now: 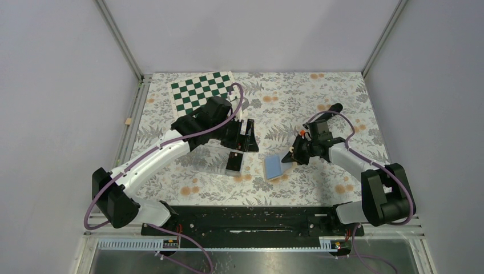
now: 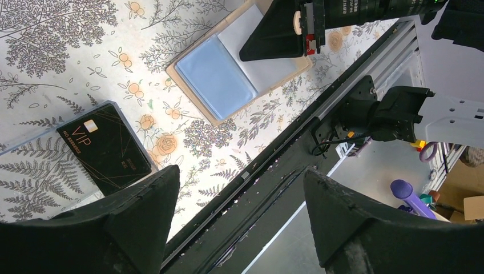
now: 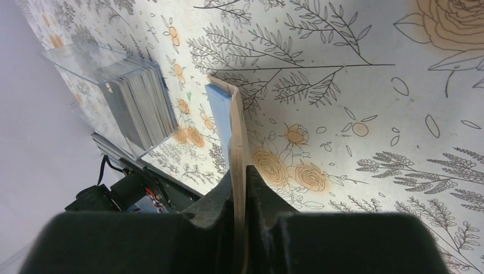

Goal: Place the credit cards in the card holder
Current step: Open the card holder at the center of the board.

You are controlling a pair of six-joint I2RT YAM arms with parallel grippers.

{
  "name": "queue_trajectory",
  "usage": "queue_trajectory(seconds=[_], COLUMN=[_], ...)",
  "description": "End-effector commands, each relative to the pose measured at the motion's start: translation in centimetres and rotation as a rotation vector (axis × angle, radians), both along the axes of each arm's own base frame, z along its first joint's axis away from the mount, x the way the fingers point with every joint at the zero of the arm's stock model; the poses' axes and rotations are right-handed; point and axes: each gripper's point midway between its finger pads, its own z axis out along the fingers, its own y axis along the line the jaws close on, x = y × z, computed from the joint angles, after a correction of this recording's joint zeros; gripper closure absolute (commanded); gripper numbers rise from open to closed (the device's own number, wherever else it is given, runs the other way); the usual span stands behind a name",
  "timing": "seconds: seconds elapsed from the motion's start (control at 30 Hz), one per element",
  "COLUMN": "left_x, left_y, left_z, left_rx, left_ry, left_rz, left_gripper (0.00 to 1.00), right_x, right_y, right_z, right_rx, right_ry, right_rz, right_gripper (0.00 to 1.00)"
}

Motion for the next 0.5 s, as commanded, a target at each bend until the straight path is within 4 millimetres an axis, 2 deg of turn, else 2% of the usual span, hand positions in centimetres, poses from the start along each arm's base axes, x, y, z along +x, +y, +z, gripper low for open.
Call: queue_trajectory(seconds=[0.0,0.03,0.17,0.33,0.47], left_x=[0.3,0.3,0.3,0.2,0.1], left_y=[-0.6,-0.6,-0.7,-0.6,-0.6], left_z=[2.3,2.3,2.4,2.4,2.3], left_rx=[-0.077,-0.078,-0.082,-0.09,-0.095], left_ry=[-0.057,-0.058,-0.059,-0.064,-0.062], left_rz=[-0.011,-0.012,-0.015,-0.015,-0.017], left_gripper=[0.22,0.22,0.22,0.22,0.22], right_x=[-0.5,-0.7,-1.4,-1.9,-2.2], right_y=[-0.5,-0.5,-1.1,-2.4,-3.2], right_z=[-0.9,-1.1,-1.5,-1.7,-1.7], right_rx=[-0.023,-0.027,-0.058,-0.132,-0.183], right_ry=[0.059,0.075,0.125,0.162,0.189], right_rz=[-0.02,-0.021,-0.017,-0.034,-0.024], right_gripper=[0.8,0.74,0.69,0.47,0.34])
